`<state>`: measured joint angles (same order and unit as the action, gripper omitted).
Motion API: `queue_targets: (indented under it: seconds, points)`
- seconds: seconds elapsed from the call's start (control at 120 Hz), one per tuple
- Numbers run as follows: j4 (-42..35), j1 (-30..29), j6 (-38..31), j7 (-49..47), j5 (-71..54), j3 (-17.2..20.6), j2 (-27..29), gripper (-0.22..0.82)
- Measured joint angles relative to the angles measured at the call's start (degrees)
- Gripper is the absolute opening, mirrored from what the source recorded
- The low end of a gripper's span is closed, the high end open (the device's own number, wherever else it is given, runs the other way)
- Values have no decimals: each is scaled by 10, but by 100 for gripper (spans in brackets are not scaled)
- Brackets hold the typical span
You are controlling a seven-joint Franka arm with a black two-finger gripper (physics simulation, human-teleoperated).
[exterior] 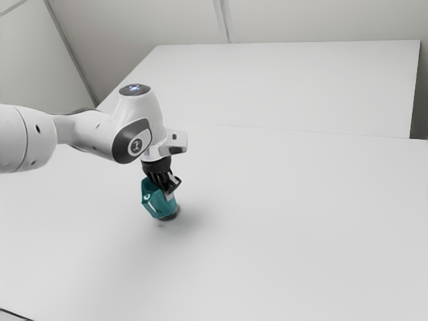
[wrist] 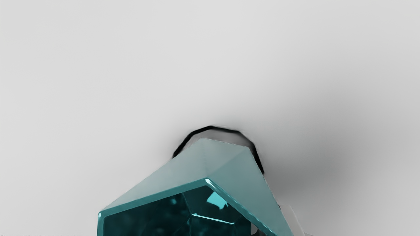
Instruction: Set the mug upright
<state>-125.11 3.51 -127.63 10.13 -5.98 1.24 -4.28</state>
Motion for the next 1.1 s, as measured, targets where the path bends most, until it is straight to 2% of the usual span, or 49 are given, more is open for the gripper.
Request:
queue_targets:
  seconds: [0.108, 0.667, 0.925, 1.1]
  points:
    - [1, -2, 0, -3, 0, 5, -1, -17]
    - [8, -1, 3, -2, 4, 8, 5, 18]
    - [32, -2, 15, -2, 2, 9, 22, 25]
    - [93, -3, 53, -2, 6, 10, 28, 28]
